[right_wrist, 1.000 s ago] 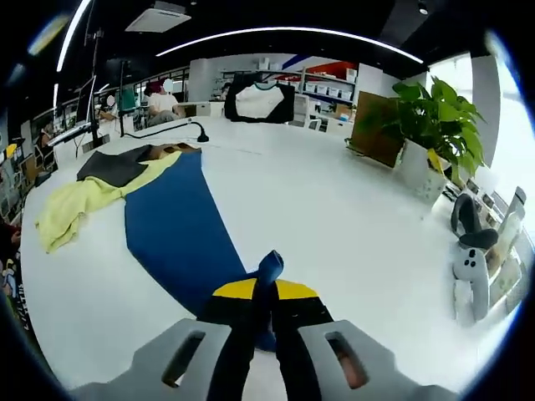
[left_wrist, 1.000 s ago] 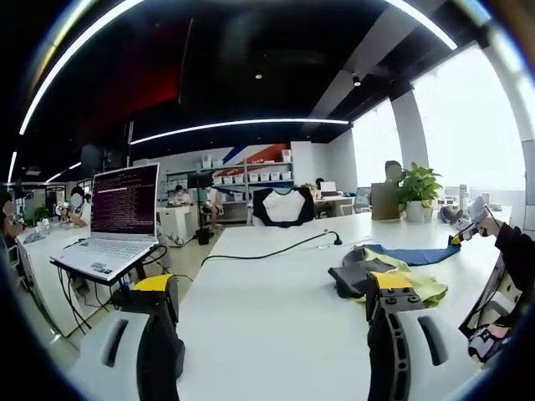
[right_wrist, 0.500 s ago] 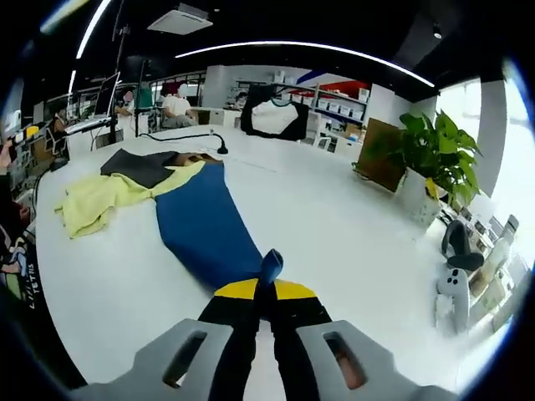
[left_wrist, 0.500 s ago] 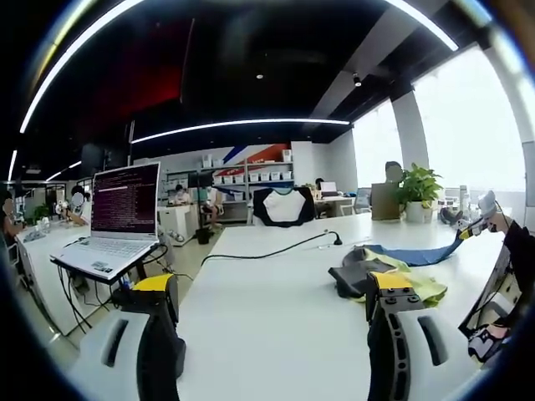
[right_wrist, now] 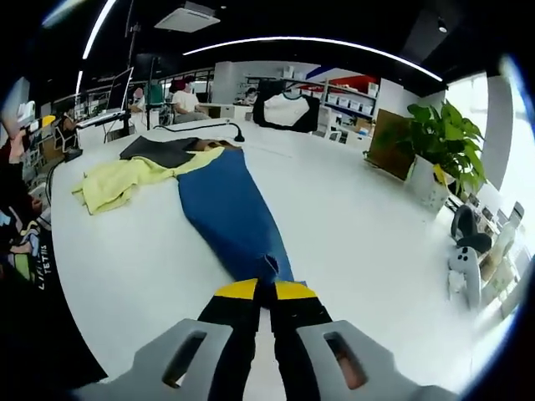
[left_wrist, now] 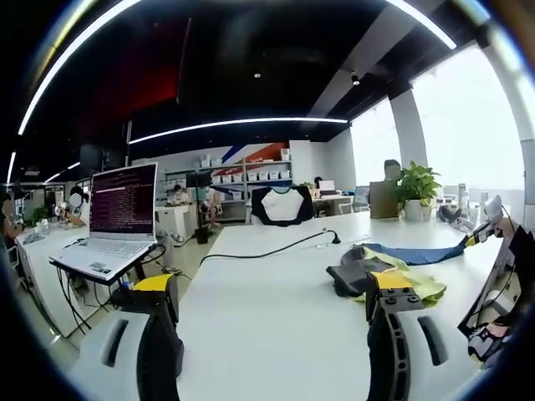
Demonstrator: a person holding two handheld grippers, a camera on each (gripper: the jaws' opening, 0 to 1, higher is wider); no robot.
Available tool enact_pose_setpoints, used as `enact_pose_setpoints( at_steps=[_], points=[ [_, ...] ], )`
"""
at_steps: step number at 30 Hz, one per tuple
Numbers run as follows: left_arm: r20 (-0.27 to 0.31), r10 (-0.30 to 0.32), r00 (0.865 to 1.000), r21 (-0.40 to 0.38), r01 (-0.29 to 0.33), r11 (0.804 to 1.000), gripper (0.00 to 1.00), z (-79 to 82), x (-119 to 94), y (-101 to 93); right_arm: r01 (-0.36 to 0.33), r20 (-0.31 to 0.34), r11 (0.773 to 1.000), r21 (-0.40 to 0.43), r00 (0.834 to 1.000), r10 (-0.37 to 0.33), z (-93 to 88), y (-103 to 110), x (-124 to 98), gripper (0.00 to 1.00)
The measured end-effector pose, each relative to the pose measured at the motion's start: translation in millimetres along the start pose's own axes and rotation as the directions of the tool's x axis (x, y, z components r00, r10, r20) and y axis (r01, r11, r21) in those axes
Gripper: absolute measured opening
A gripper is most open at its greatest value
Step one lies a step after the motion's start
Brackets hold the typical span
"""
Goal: Fold the garment on the visible template until the final outline fits inside the template.
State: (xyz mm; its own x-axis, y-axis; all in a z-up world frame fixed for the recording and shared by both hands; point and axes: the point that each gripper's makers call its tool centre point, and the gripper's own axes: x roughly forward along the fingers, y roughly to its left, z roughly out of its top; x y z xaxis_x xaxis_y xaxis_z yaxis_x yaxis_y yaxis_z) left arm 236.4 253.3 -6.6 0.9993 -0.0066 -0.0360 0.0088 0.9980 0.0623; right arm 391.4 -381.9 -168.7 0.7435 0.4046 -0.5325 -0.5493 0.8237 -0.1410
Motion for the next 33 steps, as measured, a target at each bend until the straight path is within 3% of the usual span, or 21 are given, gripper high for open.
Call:
enact_pose_setpoints(
  at_steps=[7,10,26,29,31,32,33],
  points=[
    [0.004,0.008,1.000,-0.004,-0.008,1.000,0.98,1.2,-3,2.7,-0.004,-0.008,0.999,0.032,1.000,0.004,-17.2,4,-8,0.03],
    [0.001,0.019,1.000,-0.011,-0.019,1.000,0.99,0.9,-5,5.0,0.031,-0.039,0.999,0.011,0.999,-0.030,-26.4,2,-17,0.03],
    [0.000,0.009,1.000,-0.013,-0.009,1.000,0.99,1.3,-5,0.8,0.073,-0.015,0.997,0.020,0.997,-0.073,-24.9,9,-55,0.00],
    [0.011,0.005,1.000,-0.028,-0.005,1.000,0.99,2.8,-5,0.3,0.087,0.024,0.996,0.035,0.996,-0.088,-13.7,16,-60,0.00],
    [0.016,0.001,1.000,-0.037,-0.001,0.999,0.99,3.5,-6,-0.2,0.144,0.132,0.984,0.108,0.979,-0.157,7.6,7,-67,0.00],
    [0.017,0.000,1.000,-0.037,0.000,0.999,0.99,3.3,-5,-0.6,0.145,0.145,0.983,0.116,0.976,-0.161,11.6,7,-69,0.00],
    [0.019,-0.002,1.000,-0.039,0.003,0.999,0.99,3.4,-5,-1.1,0.160,0.201,0.975,0.154,0.961,-0.190,23.4,4,-74,0.00]
  ],
)
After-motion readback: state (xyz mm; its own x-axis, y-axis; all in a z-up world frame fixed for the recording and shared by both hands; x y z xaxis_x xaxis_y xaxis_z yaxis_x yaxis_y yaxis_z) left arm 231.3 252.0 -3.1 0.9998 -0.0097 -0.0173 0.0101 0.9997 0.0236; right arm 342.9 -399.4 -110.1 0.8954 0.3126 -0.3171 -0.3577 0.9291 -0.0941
